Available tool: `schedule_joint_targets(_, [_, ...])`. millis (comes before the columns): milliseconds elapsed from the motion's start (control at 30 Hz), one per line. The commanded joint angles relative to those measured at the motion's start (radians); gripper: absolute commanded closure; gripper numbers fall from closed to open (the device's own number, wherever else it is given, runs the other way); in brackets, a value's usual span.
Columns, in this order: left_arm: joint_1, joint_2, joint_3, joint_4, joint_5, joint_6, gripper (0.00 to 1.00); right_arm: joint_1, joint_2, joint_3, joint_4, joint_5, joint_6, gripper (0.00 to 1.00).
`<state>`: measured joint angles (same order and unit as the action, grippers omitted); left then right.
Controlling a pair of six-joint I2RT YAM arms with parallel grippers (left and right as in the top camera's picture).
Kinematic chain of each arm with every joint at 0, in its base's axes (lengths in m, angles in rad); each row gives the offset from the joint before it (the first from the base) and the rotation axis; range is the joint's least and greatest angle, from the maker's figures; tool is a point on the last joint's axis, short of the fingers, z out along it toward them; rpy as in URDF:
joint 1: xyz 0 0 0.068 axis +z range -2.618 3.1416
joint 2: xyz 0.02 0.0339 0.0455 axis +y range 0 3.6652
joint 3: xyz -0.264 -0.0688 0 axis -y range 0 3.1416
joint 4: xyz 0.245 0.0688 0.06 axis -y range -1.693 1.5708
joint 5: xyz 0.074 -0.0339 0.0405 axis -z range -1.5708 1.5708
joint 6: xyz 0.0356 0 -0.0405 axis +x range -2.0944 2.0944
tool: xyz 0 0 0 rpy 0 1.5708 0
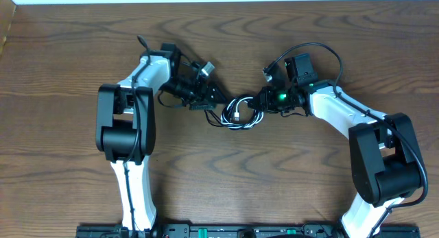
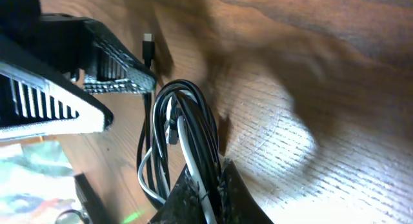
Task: Untangle cables
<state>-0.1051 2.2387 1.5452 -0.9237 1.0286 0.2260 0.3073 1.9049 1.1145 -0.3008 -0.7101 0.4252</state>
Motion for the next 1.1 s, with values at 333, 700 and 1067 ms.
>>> schedule_joint_targets(333, [0.012,-0.200,0.026,-0.044,-0.259,-0.112,0.31,-0.012,-0.002,-0.003,0.064,-0.034,0.373,0.99])
schedule_joint_targets(700, [-0.005,-0.302,0.013,-0.122,-0.596,-0.552,0.31,-0.032,-0.002,-0.003,0.134,-0.034,0.478,0.99])
schedule_joint_targets(1067, [-0.069,-0.297,-0.021,0.059,-0.596,-0.854,0.31,-0.032,-0.002,-0.003,0.183,-0.067,0.547,0.99])
